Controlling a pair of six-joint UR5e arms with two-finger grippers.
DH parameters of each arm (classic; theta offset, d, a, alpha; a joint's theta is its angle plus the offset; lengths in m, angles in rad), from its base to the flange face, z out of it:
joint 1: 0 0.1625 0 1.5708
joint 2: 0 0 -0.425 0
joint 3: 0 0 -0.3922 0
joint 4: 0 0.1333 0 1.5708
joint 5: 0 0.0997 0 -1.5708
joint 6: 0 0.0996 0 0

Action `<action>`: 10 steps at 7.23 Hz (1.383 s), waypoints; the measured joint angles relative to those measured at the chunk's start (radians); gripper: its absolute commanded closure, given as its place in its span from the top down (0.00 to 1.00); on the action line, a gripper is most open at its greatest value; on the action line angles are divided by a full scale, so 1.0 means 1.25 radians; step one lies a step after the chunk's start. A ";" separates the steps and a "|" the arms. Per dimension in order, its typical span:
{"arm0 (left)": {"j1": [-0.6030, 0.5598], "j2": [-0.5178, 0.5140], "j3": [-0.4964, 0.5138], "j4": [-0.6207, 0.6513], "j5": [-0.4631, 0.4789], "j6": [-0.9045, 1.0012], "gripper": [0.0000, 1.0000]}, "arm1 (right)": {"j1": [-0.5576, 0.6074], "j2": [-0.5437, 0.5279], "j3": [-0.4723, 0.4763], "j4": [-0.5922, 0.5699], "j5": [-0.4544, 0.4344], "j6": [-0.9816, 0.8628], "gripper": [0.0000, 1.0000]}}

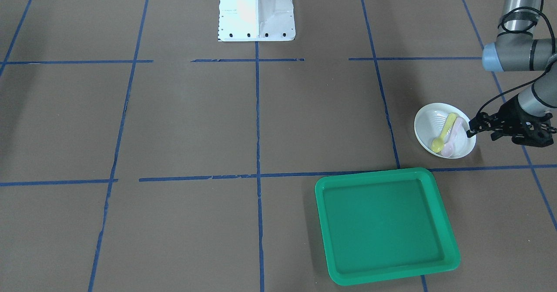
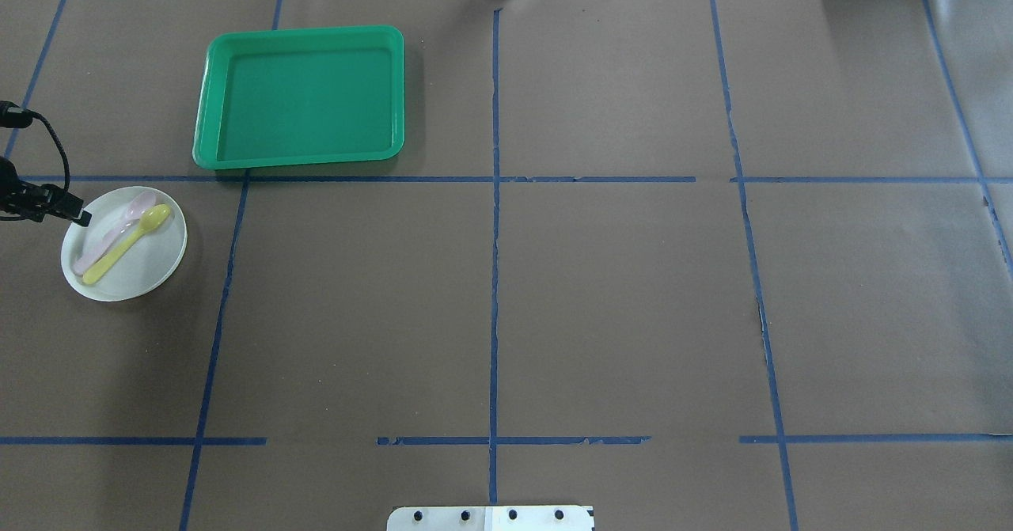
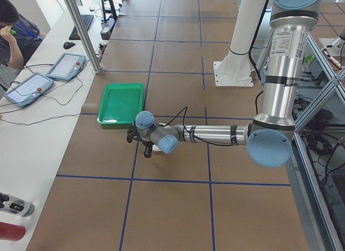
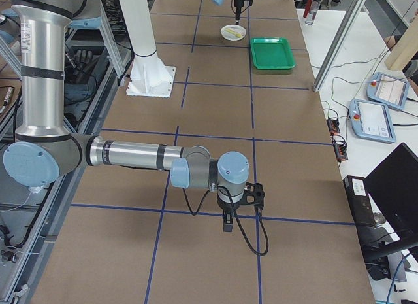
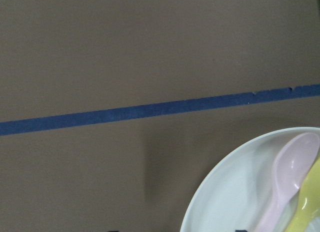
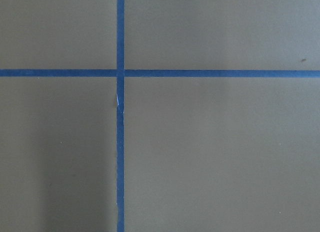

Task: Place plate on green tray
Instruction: 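Lower the left gripper to the white plate's rim and grasp it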

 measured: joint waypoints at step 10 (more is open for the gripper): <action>0.036 -0.014 0.018 -0.001 0.000 0.018 0.00 | 0.000 0.000 0.000 0.000 0.000 0.000 1.00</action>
